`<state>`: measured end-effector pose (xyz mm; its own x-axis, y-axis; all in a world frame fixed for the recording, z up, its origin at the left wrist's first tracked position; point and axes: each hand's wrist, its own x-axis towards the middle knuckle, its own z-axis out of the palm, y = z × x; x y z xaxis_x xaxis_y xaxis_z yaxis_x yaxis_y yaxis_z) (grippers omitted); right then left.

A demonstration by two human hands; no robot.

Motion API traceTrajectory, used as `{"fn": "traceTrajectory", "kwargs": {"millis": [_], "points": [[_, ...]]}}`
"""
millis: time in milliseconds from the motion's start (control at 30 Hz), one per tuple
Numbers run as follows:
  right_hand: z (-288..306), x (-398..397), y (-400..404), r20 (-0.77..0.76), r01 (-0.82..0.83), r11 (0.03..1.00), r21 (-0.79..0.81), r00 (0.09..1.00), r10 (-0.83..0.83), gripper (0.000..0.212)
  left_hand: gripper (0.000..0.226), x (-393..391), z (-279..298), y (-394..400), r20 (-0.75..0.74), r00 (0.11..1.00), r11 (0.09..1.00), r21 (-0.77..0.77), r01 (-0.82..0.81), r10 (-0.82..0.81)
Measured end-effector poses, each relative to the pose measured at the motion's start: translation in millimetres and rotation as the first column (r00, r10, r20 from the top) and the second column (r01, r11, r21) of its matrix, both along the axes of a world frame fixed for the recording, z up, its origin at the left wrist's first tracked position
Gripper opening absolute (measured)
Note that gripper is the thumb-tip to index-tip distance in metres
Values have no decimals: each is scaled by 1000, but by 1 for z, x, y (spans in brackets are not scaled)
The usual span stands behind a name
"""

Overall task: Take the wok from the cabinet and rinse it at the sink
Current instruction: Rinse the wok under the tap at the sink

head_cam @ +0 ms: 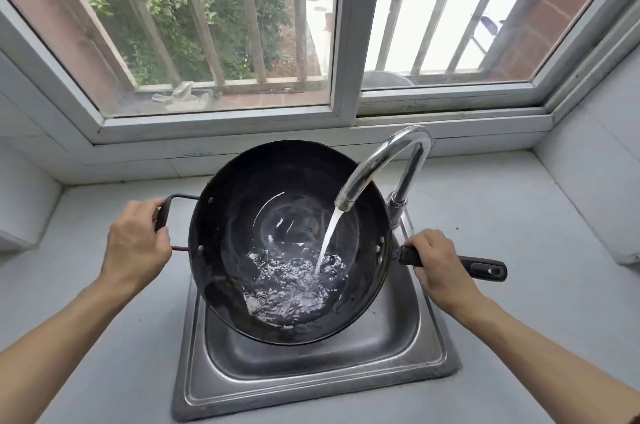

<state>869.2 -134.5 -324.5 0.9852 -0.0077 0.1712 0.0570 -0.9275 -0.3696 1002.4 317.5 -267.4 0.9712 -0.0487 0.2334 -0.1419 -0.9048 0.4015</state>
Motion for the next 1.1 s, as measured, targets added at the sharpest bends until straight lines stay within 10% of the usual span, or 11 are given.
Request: {"fn": "traceTrajectory", "kwargs": {"millis": [1100], "points": [[-25,39,62,-32,-4,995,98,999,7,44,75,2,55,47,188,982,999,4,-38,37]]}}
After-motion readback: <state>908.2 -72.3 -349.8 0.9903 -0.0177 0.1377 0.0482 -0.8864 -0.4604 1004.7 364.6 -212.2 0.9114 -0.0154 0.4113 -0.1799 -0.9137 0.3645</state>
